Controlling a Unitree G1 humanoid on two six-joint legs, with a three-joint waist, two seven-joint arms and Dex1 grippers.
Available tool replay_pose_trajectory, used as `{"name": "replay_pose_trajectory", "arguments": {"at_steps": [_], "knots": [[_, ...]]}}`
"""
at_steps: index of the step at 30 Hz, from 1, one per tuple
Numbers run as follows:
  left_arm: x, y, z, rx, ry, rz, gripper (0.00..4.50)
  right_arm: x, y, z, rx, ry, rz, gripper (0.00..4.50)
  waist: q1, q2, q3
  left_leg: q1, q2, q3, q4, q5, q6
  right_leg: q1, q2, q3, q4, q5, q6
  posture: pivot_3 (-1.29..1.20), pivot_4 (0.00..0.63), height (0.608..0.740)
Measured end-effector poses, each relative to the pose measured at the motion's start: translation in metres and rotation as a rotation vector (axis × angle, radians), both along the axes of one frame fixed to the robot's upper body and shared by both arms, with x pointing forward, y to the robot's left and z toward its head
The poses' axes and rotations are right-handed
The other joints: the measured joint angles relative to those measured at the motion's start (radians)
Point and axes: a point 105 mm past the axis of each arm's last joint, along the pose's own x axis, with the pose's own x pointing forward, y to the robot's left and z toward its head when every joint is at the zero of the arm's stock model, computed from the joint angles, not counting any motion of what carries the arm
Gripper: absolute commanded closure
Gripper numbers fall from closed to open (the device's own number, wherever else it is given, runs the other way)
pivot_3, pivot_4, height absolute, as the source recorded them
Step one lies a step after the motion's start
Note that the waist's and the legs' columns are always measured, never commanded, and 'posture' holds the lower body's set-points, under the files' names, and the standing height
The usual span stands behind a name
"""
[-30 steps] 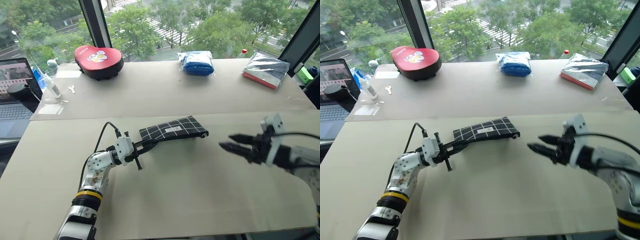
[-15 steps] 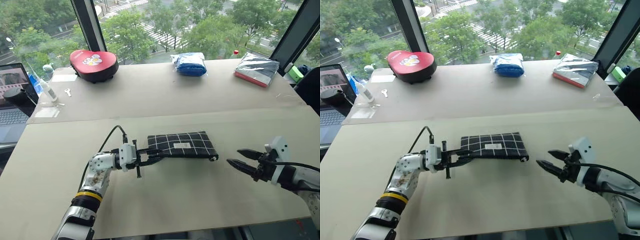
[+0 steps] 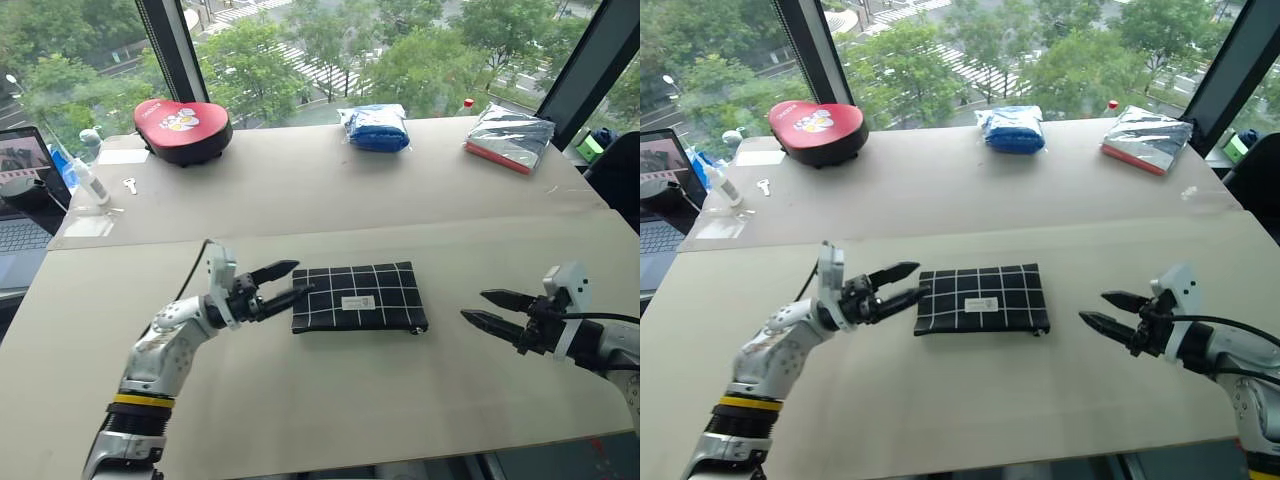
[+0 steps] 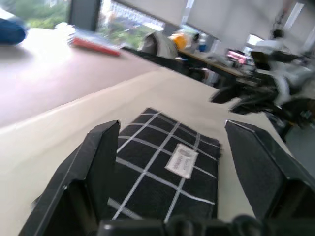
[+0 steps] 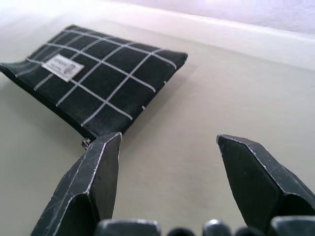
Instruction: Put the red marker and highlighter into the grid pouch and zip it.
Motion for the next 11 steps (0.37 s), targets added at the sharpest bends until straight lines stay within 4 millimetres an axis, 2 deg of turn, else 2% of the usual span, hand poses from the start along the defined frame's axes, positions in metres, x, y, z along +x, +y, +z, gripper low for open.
{"name": "replay_pose_trajectory", "arguments": {"at_steps": [2, 5, 11], "knots": [[-0.006, 0.029, -0.011, 0.044, 0.107, 0.081, 0.83, 0.001, -0.004, 0.008, 0.026, -0.019, 0.000, 1.05, -0.004, 0.000, 0.000, 0.003, 0.001, 0.000, -0.004, 0.000, -0.001, 0.000, 0.001, 0.000, 0.000, 0.000, -0.001, 0.00, 0.150, 0.740], [-0.015, 0.061, -0.022, 0.100, 0.198, 0.181, 0.83, 0.002, -0.006, 0.018, 0.060, -0.048, 0.007, 1.05, -0.002, 0.000, 0.000, 0.006, 0.001, 0.002, -0.007, -0.001, -0.001, 0.000, 0.001, 0.000, -0.001, 0.000, -0.001, 0.00, 0.150, 0.740], [-0.027, 0.095, -0.031, 0.115, 0.233, 0.311, 0.83, 0.001, -0.005, 0.022, 0.053, -0.048, 0.035, 1.05, 0.007, 0.001, 0.000, 0.007, 0.002, 0.003, -0.007, -0.001, -0.002, 0.000, 0.001, 0.000, -0.001, 0.000, -0.002, 0.00, 0.150, 0.740]]}}
